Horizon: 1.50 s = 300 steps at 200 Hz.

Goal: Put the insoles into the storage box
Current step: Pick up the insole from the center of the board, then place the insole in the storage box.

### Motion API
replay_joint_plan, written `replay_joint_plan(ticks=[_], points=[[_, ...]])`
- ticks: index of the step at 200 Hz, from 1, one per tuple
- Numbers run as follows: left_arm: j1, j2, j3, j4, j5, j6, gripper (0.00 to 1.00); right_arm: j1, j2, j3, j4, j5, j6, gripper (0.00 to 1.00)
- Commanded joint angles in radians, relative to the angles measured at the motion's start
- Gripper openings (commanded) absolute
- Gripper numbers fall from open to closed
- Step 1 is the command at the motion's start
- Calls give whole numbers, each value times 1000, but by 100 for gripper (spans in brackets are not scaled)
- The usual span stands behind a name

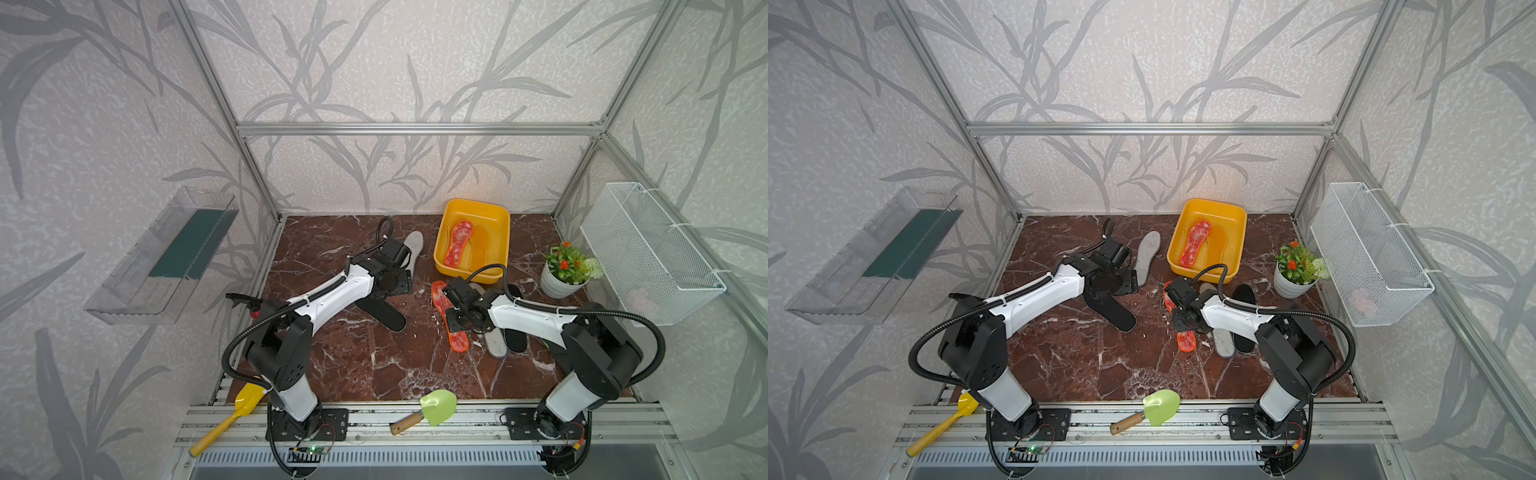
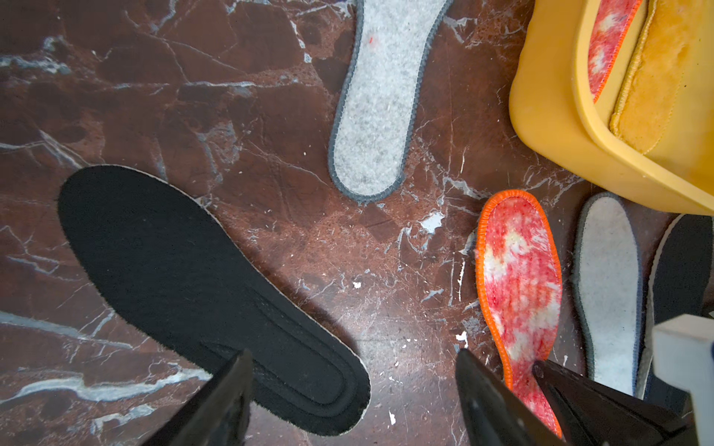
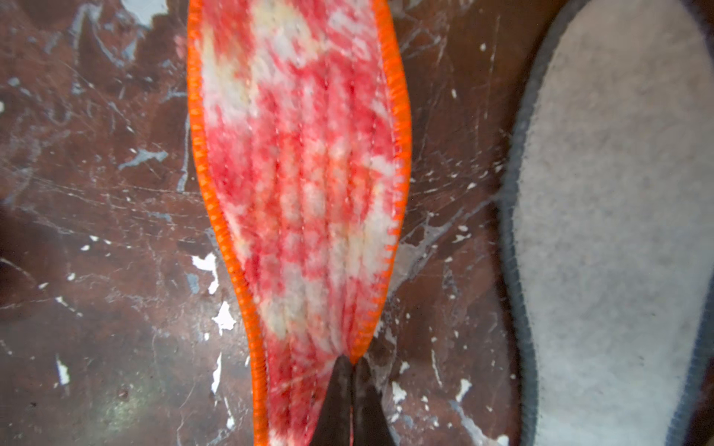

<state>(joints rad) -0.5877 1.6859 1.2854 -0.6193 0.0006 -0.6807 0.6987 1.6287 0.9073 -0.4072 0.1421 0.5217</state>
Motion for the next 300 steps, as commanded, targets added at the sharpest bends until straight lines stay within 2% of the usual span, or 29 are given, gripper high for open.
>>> replay_joint_plan(ticks=[1, 43, 104, 130, 157, 178, 195, 242, 274, 300], points=[[5, -43, -13, -7, -21, 6, 80, -2, -40, -5, 17, 21, -19, 0], [11, -64, -24, -8, -27, 5, 80, -2, -88, 17, -13, 19, -69, 0], [79, -117, -26, 5, -22, -4, 80, -34, -187, 139, -86, -33, -98, 0], [109, -100, 16, -11, -8, 24, 80, -117, -202, 221, -102, -96, -71, 0], [133, -79, 54, -14, 20, 47, 80, -288, -176, 308, -98, -173, -6, 0], [151, -62, 82, -17, 38, 69, 80, -419, -97, 404, -108, -226, 41, 0], [165, -50, 101, -21, 52, 82, 80, -471, 0, 507, -135, -216, 46, 0], [187, -35, 123, -30, 82, 97, 80, -494, 355, 890, -313, -55, -21, 0], [199, -37, 124, -43, 83, 104, 81, -509, 538, 1082, -402, -34, -53, 0], [204, -45, 115, -40, 78, 103, 81, -535, 627, 1174, -449, -35, -77, 0]])
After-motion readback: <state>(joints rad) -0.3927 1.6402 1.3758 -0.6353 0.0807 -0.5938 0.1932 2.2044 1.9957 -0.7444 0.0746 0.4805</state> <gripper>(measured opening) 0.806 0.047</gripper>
